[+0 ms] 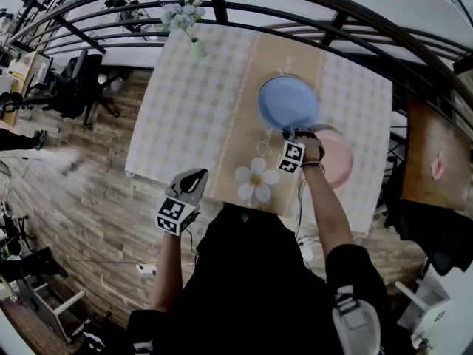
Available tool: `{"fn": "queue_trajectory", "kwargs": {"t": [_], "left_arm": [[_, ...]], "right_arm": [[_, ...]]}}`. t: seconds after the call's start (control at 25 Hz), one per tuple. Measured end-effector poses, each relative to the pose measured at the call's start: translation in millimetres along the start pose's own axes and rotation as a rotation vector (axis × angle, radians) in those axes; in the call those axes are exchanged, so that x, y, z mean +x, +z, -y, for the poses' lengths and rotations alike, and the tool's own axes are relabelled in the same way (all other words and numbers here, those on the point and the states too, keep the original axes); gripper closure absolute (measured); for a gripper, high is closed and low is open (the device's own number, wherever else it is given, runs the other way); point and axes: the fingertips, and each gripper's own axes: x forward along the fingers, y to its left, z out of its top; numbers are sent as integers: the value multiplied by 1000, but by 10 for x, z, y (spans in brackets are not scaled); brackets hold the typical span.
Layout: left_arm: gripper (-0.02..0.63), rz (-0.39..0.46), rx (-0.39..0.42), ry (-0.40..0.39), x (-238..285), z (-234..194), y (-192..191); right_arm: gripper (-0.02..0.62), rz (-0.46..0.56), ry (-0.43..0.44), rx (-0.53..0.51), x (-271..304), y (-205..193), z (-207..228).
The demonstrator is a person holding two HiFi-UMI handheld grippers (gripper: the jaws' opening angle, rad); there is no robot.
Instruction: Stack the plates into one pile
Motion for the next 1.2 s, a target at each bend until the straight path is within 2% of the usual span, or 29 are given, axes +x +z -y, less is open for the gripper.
{"fn": "queue_trajectory", "kwargs": {"t": [0.48,0.8,1.2], "left_arm": [[604,-4,-11,4,-21,-24,-21],[604,2,-13,5,-20,-23,-10],[604,14,-20,14,-82,-53,-75]], "right_arm": [[572,-18,12,-26,66,4,-5],[514,-13,31,5,58,7,53],[477,-22,82,41,28,-44,-64]]}}
